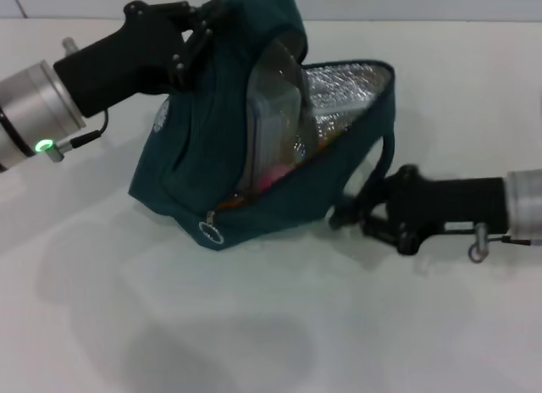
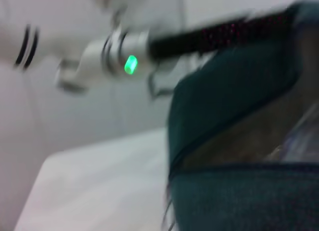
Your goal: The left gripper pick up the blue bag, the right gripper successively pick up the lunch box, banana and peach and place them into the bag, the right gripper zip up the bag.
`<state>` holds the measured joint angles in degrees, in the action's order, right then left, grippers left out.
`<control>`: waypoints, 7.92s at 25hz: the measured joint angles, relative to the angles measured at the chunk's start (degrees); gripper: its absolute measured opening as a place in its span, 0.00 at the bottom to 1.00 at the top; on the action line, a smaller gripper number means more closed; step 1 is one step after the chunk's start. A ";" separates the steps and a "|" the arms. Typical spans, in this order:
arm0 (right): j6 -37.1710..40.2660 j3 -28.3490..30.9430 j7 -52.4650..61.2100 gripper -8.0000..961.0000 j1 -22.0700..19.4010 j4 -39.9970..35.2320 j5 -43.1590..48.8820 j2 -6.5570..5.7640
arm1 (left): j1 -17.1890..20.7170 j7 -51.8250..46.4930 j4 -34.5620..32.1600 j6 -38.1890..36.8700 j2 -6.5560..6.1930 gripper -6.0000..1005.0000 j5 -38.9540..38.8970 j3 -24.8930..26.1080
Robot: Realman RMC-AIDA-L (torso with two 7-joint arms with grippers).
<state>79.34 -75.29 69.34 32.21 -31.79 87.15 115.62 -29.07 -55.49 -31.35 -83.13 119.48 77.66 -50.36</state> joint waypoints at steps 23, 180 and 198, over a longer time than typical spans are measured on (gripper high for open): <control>7.50 10.47 13.10 0.13 0.33 -13.46 2.14 -3.51 | 1.29 41.84 25.48 -9.35 0.83 0.04 -11.73 -0.34; -5.54 -15.47 11.17 0.43 3.32 -4.83 1.78 0.56 | 0.01 40.59 29.21 -9.49 0.98 0.07 -11.10 -2.11; -8.49 -16.33 11.00 0.21 2.00 -5.67 -0.34 0.56 | -0.08 40.54 29.24 -9.43 0.84 0.07 -10.95 -2.35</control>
<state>70.85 -91.62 80.34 34.20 -37.46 86.81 116.18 -29.14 -14.94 -2.11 -92.56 120.32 66.71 -52.71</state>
